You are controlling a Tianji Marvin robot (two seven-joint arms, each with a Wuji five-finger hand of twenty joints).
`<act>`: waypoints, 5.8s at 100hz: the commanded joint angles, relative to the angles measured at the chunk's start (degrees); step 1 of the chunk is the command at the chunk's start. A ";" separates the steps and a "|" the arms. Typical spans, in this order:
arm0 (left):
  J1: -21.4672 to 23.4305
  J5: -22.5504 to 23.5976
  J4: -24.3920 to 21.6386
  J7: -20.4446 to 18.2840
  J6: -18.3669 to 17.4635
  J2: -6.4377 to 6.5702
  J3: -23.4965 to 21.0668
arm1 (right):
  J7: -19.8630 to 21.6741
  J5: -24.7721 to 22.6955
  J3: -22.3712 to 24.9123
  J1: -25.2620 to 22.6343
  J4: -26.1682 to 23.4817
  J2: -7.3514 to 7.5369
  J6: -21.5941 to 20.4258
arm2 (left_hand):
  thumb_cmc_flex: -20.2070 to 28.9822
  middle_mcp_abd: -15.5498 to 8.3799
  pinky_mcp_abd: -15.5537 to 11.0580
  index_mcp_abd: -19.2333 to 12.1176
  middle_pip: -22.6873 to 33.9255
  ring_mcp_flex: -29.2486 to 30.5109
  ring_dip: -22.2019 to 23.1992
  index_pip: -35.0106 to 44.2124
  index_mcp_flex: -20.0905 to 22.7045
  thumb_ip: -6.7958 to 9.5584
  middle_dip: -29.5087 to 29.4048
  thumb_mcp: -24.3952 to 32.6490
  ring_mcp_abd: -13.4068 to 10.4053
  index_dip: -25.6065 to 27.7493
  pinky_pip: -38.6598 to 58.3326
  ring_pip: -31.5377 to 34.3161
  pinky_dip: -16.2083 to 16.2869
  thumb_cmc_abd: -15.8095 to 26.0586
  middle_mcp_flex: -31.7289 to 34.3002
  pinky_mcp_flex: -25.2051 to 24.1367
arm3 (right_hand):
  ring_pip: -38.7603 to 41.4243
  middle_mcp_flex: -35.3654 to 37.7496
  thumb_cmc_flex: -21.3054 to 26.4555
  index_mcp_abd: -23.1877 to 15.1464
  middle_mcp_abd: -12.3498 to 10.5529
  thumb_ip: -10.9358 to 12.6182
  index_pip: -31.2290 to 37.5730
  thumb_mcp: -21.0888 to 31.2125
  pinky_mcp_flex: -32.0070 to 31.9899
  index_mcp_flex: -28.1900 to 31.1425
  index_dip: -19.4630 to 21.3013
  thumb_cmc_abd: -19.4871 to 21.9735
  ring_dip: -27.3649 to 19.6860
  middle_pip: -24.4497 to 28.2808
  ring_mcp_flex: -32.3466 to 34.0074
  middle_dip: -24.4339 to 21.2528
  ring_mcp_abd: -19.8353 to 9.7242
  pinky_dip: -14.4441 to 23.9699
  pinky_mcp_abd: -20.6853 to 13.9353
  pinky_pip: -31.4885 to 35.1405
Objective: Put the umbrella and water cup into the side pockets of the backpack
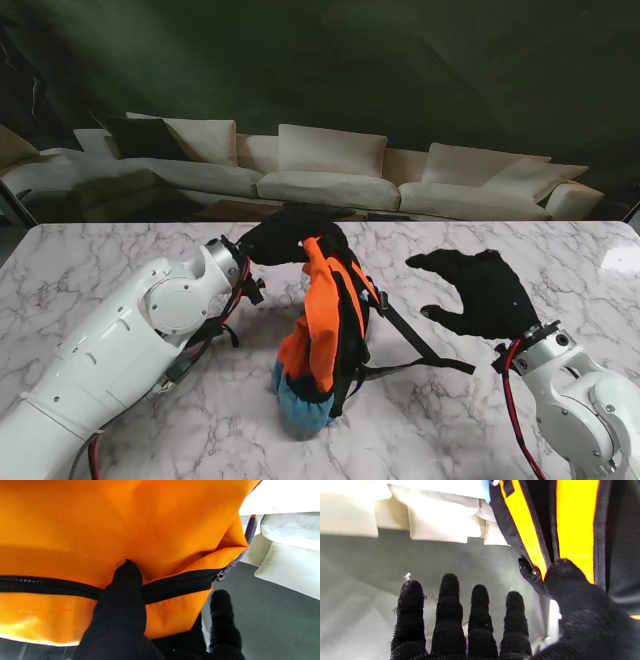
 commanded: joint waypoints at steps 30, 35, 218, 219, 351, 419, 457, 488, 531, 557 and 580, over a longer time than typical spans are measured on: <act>-2.10 -1.76 1.07 -1.46 2.10 -0.54 2.55 | -6.35 -8.83 -6.45 10.68 1.81 1.38 -7.45 | 4.79 -2.40 0.79 -2.20 -0.04 -0.59 -0.20 8.31 5.06 3.05 -0.94 5.50 0.60 2.00 -1.83 0.29 1.38 9.68 -0.96 -0.98 | -6.33 -18.21 -3.41 0.41 5.49 2.29 -12.05 4.75 -5.51 -11.44 -2.57 -9.50 -7.81 -1.87 -12.20 -2.89 3.13 -6.38 0.90 -8.95; -2.49 -2.09 1.36 -1.59 2.37 -0.63 2.99 | -7.05 -9.32 -7.83 12.14 2.39 1.48 -8.18 | 4.80 -2.15 0.79 -2.17 -0.07 -0.60 -0.21 8.28 5.06 3.06 -1.01 5.50 0.58 1.99 -1.87 0.27 1.39 9.72 -1.07 -0.97 | -6.44 -18.61 -2.96 -0.29 5.54 2.39 -12.42 5.04 -5.75 -11.35 -2.39 -9.68 -7.98 -1.76 -12.62 -2.86 3.14 -6.65 0.84 -9.10; 7.89 4.62 -4.11 -2.25 1.26 1.82 -14.65 | -9.73 -3.18 -19.83 21.70 5.00 -0.12 -5.31 | -17.44 6.44 2.86 10.06 -6.09 -6.48 -1.00 -24.49 -11.92 3.40 -9.49 -4.08 5.11 -12.32 -7.56 -1.40 2.74 12.33 -13.62 -3.54 | 68.17 54.27 0.74 -10.09 -10.16 -7.10 39.61 4.19 29.99 35.81 -0.18 -6.77 22.93 54.51 38.06 29.03 -8.96 -5.97 -2.04 20.96; 7.95 4.56 -4.19 -2.21 1.18 1.81 -14.68 | -9.57 -3.23 -19.73 21.66 4.82 -0.11 -5.16 | -17.54 6.44 2.86 10.10 -6.07 -6.45 -0.99 -24.49 -11.89 3.39 -9.47 -4.14 5.11 -12.31 -7.53 -1.37 2.75 12.38 -13.56 -3.53 | 69.02 54.27 0.82 -9.97 -10.09 -7.09 39.52 4.15 30.18 35.90 -0.45 -6.77 23.25 54.58 37.99 29.09 -8.87 -5.87 -2.05 21.39; 2.49 -3.29 -2.16 -9.54 -1.27 2.35 -4.76 | -6.13 -11.44 -33.40 30.22 13.34 0.72 19.25 | -31.39 18.03 -0.92 25.78 -14.22 -14.57 -7.39 -33.67 -27.86 2.03 -20.99 -3.85 8.01 -23.08 -15.38 -4.70 -1.88 -6.05 -32.55 -3.90 | 61.55 54.17 8.63 -6.98 -7.89 -5.41 34.88 2.74 26.79 30.16 -3.09 -2.82 19.17 43.35 37.75 25.66 -6.06 -5.47 -3.53 23.01; -1.57 -5.63 2.91 -5.73 3.70 0.05 3.32 | -4.47 -5.65 -29.07 23.01 6.41 0.05 15.25 | 0.78 3.78 -6.34 9.80 5.71 14.34 0.09 -1.12 -7.14 4.30 2.66 1.88 0.45 5.49 10.35 8.99 -1.24 2.52 6.14 13.68 | 18.12 26.01 -3.20 -1.72 0.25 1.03 17.19 -5.48 13.55 23.44 6.31 3.17 10.70 21.17 23.04 19.41 -0.72 -3.13 -2.80 15.28; -0.99 -6.09 2.57 -6.52 3.06 0.33 3.05 | -2.10 -6.29 -18.17 14.36 -2.81 0.33 11.45 | 4.12 0.54 -6.65 4.89 4.75 17.99 2.34 11.15 -3.96 4.48 5.68 2.60 0.45 1.64 12.99 11.98 -1.31 3.22 13.18 16.70 | 3.96 -9.22 -7.57 6.68 8.01 2.34 3.95 -10.35 -2.88 3.42 6.57 0.67 -1.32 5.08 -8.78 2.07 2.38 -3.51 -5.15 4.44; -0.45 -6.07 1.94 -7.34 2.98 0.65 2.14 | 5.07 -5.27 -10.26 8.49 -6.62 0.87 7.75 | 4.21 0.30 -6.55 4.60 4.72 17.81 2.46 11.74 -4.24 4.31 5.77 2.34 0.47 1.30 12.81 11.67 -1.34 3.42 13.01 16.43 | -1.96 -13.96 -8.90 12.67 8.99 1.33 -5.80 -8.61 -5.50 -1.43 4.01 -5.46 -5.38 2.74 -11.09 -1.06 5.36 -5.41 -4.11 -2.12; -0.18 -6.54 0.91 -8.96 2.10 1.14 2.23 | 16.65 2.25 -16.35 15.44 0.42 1.66 12.20 | 4.78 0.04 -6.57 4.18 2.87 15.36 1.68 10.53 -5.69 3.85 4.48 2.12 0.54 0.64 11.48 9.31 -1.57 4.75 10.50 14.73 | 21.65 -2.01 5.17 5.65 4.72 0.65 12.45 6.12 18.68 2.80 21.00 -8.80 9.51 18.97 8.75 12.39 -2.36 1.22 -13.10 18.80; 1.16 -4.75 -0.06 -9.94 0.68 1.93 0.33 | 11.63 6.28 -17.84 17.03 3.83 0.86 11.04 | -11.55 5.66 -2.90 8.02 0.39 1.84 -2.41 -12.02 -11.34 3.71 -8.84 -3.40 4.74 -8.90 1.61 1.33 -2.87 6.83 -6.09 4.05 | 47.61 29.18 20.07 -6.25 0.35 -6.22 38.76 7.11 41.03 20.34 7.15 -1.40 17.61 26.39 34.41 19.87 -6.01 5.06 -22.38 41.68; 5.36 1.72 -3.38 -9.96 -0.64 3.19 -7.17 | 9.71 5.97 -15.88 16.76 3.97 0.76 7.19 | -14.60 6.24 -1.72 10.75 -0.46 -0.17 -0.26 -18.81 -11.09 3.69 -8.14 -3.26 5.18 -11.20 1.59 3.82 -0.97 4.89 -9.03 2.73 | 56.44 33.19 19.98 -8.48 -0.76 -6.68 39.43 9.46 46.86 23.60 5.69 -1.66 16.84 27.02 38.01 20.80 -8.03 2.29 -23.53 49.43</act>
